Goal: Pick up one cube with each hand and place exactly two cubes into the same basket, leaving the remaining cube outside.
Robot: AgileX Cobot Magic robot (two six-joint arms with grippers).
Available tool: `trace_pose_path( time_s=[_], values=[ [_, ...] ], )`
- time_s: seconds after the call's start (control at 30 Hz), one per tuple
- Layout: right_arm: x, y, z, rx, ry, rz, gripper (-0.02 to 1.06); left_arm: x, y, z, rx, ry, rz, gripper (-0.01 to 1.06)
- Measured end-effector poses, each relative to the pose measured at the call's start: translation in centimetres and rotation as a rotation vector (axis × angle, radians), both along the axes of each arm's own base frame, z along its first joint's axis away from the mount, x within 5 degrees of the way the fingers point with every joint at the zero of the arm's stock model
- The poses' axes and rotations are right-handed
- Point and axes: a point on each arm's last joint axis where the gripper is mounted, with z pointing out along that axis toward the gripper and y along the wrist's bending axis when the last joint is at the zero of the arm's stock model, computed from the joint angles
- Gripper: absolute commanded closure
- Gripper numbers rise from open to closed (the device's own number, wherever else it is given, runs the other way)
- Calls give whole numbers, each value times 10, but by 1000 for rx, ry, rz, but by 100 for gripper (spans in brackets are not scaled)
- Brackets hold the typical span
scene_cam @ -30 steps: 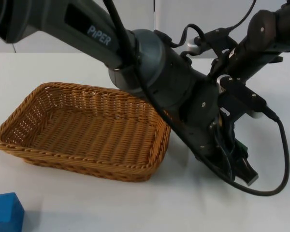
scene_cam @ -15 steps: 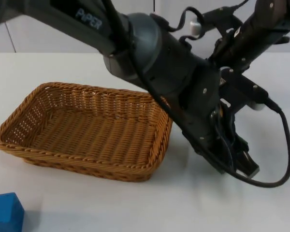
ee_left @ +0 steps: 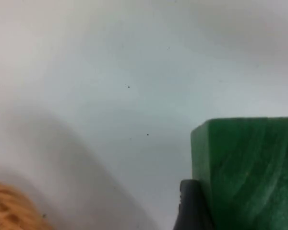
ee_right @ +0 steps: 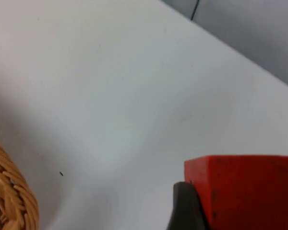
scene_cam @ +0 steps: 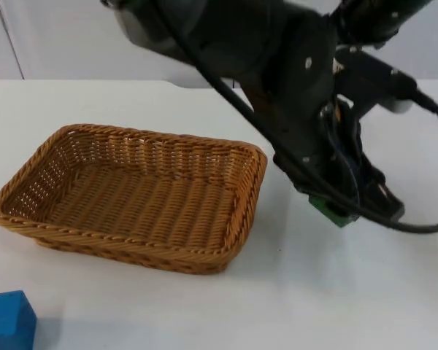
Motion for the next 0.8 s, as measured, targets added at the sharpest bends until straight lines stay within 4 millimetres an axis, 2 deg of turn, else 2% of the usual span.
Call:
trace_pose_path(
  time_s=[0.13,0.17,0.33,0.43,0.57,0.8],
  values=[
    [-10,-4,32,8,-48,6,105,-3,4,21,-10,-8,1,105],
    [-10,-4,32,8,-48,6,105,-3,4,21,-10,-8,1,105],
    [-22,-9,64,24,-100,8,105,-6,7,41,-36,-29,2,105],
    [-27,-11,75,30,-114,9,105,-8,9,46,-34,-27,2,105],
    [-28,-12,79,34,-123,9,105,-8,10,46,-26,-20,2,105],
    [-31,-12,76,18,-76,14,105,-10,11,46,-8,-4,2,105]
  ],
)
